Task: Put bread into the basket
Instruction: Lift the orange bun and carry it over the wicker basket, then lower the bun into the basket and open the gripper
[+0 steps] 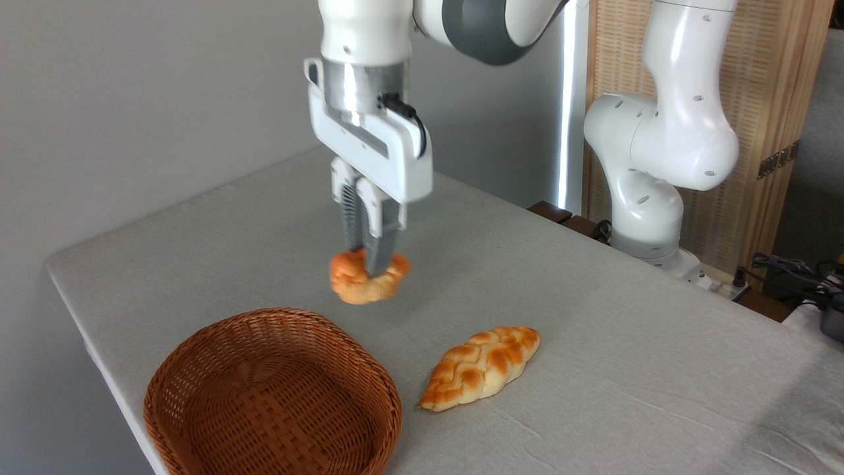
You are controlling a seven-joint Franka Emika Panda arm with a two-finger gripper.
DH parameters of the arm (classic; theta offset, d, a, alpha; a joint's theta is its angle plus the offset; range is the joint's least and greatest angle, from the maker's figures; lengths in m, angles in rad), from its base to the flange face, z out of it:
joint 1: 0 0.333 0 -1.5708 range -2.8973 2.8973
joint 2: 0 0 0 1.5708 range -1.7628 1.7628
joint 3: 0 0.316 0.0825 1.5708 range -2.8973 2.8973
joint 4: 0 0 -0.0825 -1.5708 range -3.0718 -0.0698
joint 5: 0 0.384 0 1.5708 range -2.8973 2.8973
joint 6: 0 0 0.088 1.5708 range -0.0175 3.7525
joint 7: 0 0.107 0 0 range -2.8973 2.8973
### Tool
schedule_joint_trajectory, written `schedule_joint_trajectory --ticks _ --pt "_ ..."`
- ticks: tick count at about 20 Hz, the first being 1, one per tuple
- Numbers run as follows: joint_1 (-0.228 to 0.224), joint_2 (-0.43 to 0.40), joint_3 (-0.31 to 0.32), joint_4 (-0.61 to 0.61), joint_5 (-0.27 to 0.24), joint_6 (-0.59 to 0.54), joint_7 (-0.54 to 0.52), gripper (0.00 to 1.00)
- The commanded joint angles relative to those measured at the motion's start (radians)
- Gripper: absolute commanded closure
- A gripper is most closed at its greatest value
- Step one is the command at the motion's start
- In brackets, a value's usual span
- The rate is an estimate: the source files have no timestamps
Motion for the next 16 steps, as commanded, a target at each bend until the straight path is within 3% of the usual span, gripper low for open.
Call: schedule_joint_trajectory --ticks 1,4,7,8,10,11,16 --pt "-0.009 0.192 0.014 0.205 -0.049 -0.015 0.009 0.76" --pt "-0.009 0.301 0.0 0.265 -0.079 0.121 0.018 0.72" --pt "-0.009 0.387 -0.047 0.263 -0.068 0.279 0.058 0.62" --pt "-0.009 0.404 -0.05 0.263 -0.065 0.307 0.066 0.54" --pt "-0.009 0.426 -0.078 0.262 -0.047 0.316 0.066 0.1" --pt "-0.009 0.432 -0.083 0.259 -0.019 0.315 0.066 0.03" --pt "-0.009 0.449 -0.098 0.254 0.018 0.313 0.068 0.0"
